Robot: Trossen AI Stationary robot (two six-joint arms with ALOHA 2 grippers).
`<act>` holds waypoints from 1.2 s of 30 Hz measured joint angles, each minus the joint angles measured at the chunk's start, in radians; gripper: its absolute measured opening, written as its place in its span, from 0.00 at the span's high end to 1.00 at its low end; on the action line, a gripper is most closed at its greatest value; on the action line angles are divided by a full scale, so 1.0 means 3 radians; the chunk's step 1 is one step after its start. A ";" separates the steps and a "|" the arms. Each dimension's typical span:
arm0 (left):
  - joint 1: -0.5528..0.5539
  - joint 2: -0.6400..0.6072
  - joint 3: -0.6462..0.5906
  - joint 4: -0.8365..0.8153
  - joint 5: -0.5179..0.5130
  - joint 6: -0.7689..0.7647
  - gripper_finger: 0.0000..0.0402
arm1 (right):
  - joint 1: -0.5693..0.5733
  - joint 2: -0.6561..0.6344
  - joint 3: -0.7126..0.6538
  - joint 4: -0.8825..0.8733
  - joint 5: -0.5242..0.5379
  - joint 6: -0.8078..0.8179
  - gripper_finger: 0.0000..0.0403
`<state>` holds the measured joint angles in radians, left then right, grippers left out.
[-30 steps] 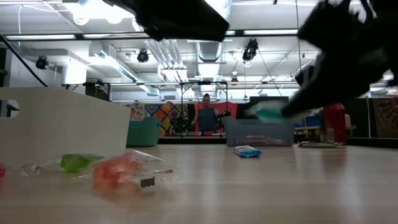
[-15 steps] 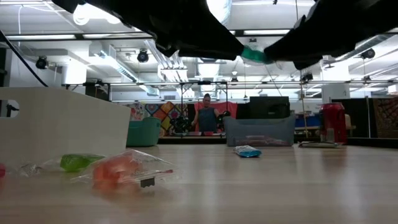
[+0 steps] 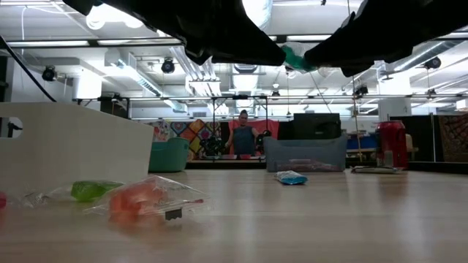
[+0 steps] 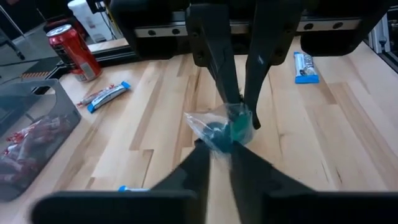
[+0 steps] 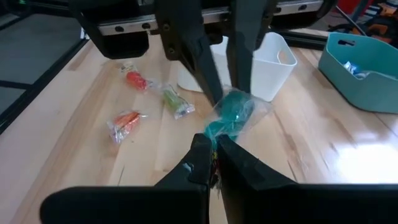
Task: Sort candy
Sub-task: Put the blue gummy candy into the white bin
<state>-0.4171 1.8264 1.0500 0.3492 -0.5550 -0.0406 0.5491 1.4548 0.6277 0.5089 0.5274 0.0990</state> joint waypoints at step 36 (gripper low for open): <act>-0.0201 -0.1048 0.0831 -0.5308 0.0578 -0.2459 1.00 | -0.0006 -0.0037 0.0003 -0.0045 -0.0006 0.0373 0.46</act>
<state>-0.4775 1.5120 1.2992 -1.2430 -0.3815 -0.7783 0.5472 1.4437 0.6285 0.4953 0.5254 0.2108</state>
